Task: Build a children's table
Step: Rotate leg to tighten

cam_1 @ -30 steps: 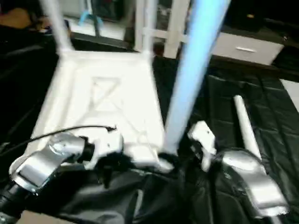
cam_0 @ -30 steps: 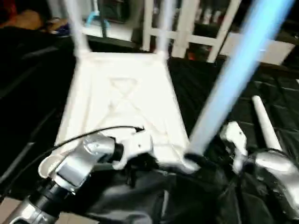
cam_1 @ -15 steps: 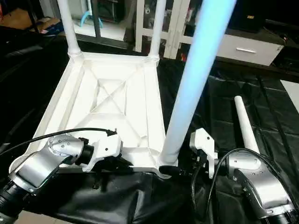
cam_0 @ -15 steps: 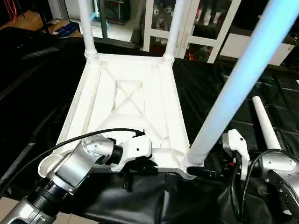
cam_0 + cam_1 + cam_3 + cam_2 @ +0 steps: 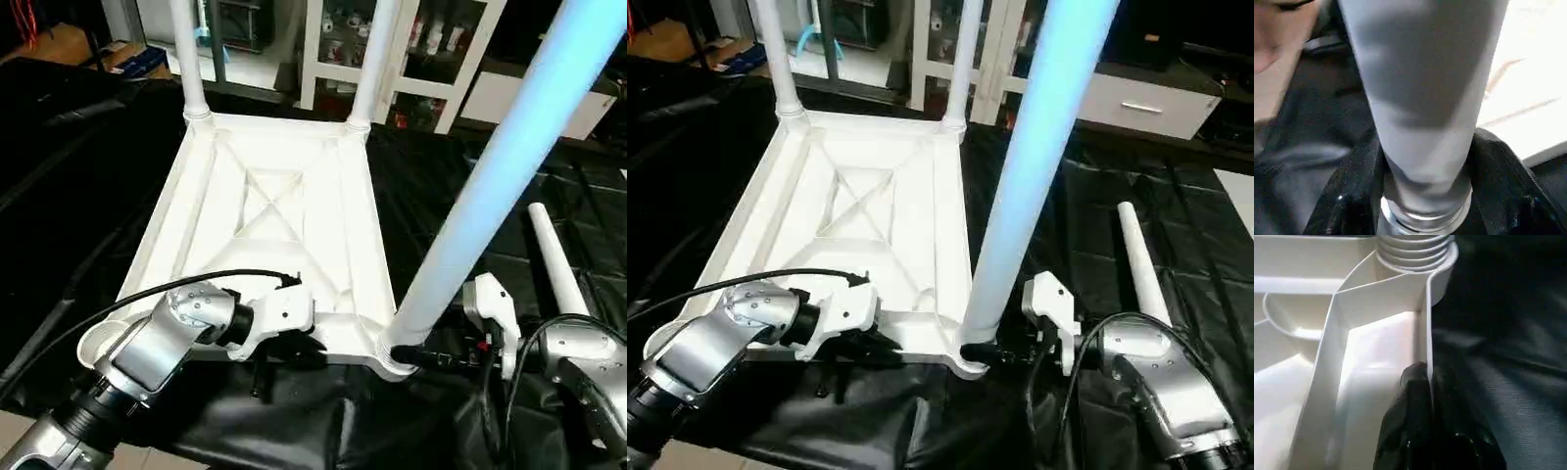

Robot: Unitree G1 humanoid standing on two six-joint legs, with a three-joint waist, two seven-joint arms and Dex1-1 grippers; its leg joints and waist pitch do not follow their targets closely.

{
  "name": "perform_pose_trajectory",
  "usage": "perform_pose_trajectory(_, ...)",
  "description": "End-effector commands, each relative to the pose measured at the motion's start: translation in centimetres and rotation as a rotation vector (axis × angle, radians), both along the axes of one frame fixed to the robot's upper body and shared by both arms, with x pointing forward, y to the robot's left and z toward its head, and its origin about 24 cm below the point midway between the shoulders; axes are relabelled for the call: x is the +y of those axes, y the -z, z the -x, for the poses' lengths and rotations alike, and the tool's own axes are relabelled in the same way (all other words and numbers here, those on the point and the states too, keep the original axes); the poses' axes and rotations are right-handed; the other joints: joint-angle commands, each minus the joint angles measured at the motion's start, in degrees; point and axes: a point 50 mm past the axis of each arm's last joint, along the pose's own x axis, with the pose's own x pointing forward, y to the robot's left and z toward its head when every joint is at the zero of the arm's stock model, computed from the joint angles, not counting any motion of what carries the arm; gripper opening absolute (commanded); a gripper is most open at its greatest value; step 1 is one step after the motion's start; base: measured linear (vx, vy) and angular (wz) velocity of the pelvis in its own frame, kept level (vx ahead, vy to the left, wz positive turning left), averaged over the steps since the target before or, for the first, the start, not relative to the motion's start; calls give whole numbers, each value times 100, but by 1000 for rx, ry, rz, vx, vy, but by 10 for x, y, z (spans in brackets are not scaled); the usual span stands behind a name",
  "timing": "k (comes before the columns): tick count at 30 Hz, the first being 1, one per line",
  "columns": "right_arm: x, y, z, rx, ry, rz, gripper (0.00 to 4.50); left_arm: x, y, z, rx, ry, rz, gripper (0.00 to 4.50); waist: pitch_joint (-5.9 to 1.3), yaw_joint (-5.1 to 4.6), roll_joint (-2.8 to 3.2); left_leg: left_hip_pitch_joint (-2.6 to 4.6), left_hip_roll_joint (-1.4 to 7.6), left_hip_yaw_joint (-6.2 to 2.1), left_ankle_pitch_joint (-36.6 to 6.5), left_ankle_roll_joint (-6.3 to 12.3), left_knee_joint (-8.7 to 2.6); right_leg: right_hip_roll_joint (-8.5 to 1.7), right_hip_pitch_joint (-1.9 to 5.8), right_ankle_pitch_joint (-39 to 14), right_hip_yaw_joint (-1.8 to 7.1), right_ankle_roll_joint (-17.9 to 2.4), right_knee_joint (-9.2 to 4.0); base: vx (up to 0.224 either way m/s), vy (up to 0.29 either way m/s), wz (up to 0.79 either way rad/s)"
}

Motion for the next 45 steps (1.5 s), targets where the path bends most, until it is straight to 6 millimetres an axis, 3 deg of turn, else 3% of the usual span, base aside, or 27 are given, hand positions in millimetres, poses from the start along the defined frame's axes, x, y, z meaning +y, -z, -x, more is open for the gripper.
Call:
perform_pose_trajectory(1, -6, 5, -9, -11, 140, 33, 209, -8, 10, 3, 33, 3, -35, 0, -276, -46, 25, 87, 424, -255, -1239, 99, -505, -409, 136, -1810, 222, -1270, -433, 0, 0, 0)
perform_pose_trajectory(4, -1, 18, -23, -52, 433, 65, 205, -19, 6, -18, 11, -244, 24, 0, -252, -99, 22, 104, 401, -290, -1673, -189, -520, -415, 83, -2626, 214, -1023, -509, 0, 0, 0)
perform_pose_trajectory(5, -1, 18, -23, -52, 442, 64, 202, -19, 5, -18, 11, -251, 27, 0, -259, -125, 24, 104, 397, -308, -1759, -232, -522, -419, 84, -2776, 206, -965, -518, -69, 20, -9)
perform_pose_trajectory(6, 0, 21, -30, -47, 626, 64, 198, -25, 0, -30, 13, -399, 74, 0, -273, -175, 7, 57, 392, -343, -1771, -272, -541, -413, 132, -2823, 196, -851, -509, 0, 0, 0)
perform_pose_trajectory(8, 1, 23, -32, -50, 700, 76, 198, -27, -2, -34, 18, -455, 92, 0, -306, -236, 8, 10, 378, -366, -1691, -292, -542, -420, 134, -2628, 188, -848, -500, 0, 0, 0)
perform_pose_trajectory(9, 3, 27, -34, -61, 900, 134, 196, -35, -7, -39, 28, -538, 140, 0, -310, -272, 0, -25, 372, -371, -1567, -268, -549, -411, 151, -2437, 189, -837, -489, 0, 0, 0)
perform_pose_trajectory(10, 3, 28, -34, -61, 919, 138, 195, -36, -7, -40, 29, -545, 145, 0, -307, -295, 24, 6, 357, -335, -1534, -260, -537, -379, 88, -2247, 205, -874, -500, 0, 0, 0)
perform_pose_trajectory(12, 15, 27, -34, -99, 1089, 168, 195, -46, -9, -41, 19, -564, 160, 0, -336, -286, 11, 11, 332, -326, -1450, -194, -512, -388, 99, -2111, 217, -858, -496, 0, 0, 0)
perform_pose_trajectory(17, 26, 21, -41, -148, 1112, 147, 195, -52, -5, -39, 19, -564, 144, 0, -342, -275, 42, -21, 331, -285, -1077, 65, -491, -356, 126, -1370, 215, -968, -431, 0, 0, 0)
perform_pose_trajectory(20, 32, 21, -44, -123, 1069, 99, 195, -52, -5, -37, 22, -559, 134, 0, -360, -268, 52, -26, 334, -267, -854, 188, -460, -360, 137, -974, 220, -1069, -390, 0, 0, 0)
perform_pose_trajectory(21, 46, 15, -43, -110, 949, 9, 195, -49, -4, -35, 15, -529, 121, 0, -370, -255, 62, -16, 331, -260, -779, 260, -448, -354, 145, -805, 215, -1112, -370, 0, 0, 0)
perform_pose_trajectory(23, 54, 6, -40, -129, 862, -46, 251, -46, -3, -32, 3, -490, 97, 0, -367, -267, 39, -30, 345, -254, -636, 351, -445, -356, 157, -592, 213, -1207, -348, 0, 0, 0)
perform_pose_trajectory(26, 48, -2, -36, -140, 756, -62, 267, -36, 4, -25, -14, -398, 39, 0, -357, -244, 55, -23, 355, -261, -613, 483, -444, -369, 173, -571, 210, -1295, -346, 0, 0, 0)
perform_pose_trajectory(31, 35, -8, -23, -70, 454, -90, 310, -16, 10, -6, -13, -139, 13, 0, -310, -218, 85, 35, 402, -278, -1126, 320, -494, -370, 144, -1255, 213, -1210, -404, 0, 0, 0)
perform_pose_trajectory(35, 20, -5, -11, -76, 253, -11, 327, 2, 16, 6, 34, -36, -27, 0, -322, -140, 103, 90, 410, -233, -1011, 261, -486, -366, 101, -999, 214, -1312, -364, 0, 0, 0)
perform_pose_trajectory(36, 14, -3, -7, -66, 191, 10, 327, 8, 17, 8, 57, -39, -32, 0, -316, -124, 82, 95, 413, -217, -1006, 247, -482, -362, 102, -958, 212, -1330, -362, 0, 0, 0)
perform_pose_trajectory(38, 9, -2, -4, -57, 143, 22, 327, 12, 16, 9, 71, -31, -22, 0, -311, -86, 95, 101, 417, -210, -1069, 250, -484, -388, 104, -1026, 222, -1355, -359, 0, 0, 0)
perform_pose_trajectory(40, 5, -1, -2, -38, 99, 22, 327, 15, 14, 11, 83, -28, -4, 0, -311, -99, 40, 60, 413, -225, -1117, 250, -484, -402, 129, -1201, 225, -1353, -371, 0, 0, 0)
perform_pose_trajectory(42, 3, 0, -2, -39, 84, 24, 327, 16, 13, 11, 83, -24, 0, 0, -309, -105, 48, 55, 413, -236, -1093, 244, -485, -409, 124, -1287, 227, -1346, -378, 0, 0, 0)
perform_pose_trajectory(43, 3, 0, -2, -34, 46, 21, 327, 19, 13, 13, 91, -4, -4, 0, -319, -112, 2, 49, 408, -234, -1096, 250, -473, -410, 133, -1342, 223, -1336, -382, 0, 0, 0)
perform_pose_trajectory(45, 4, 0, -2, -30, 24, 22, 327, 20, 13, 14, 99, 7, -3, 0, -315, -118, 17, 36, 408, -247, -1063, 284, -477, -418, 144, -1414, 226, -1304, -382, 0, 0, 0)
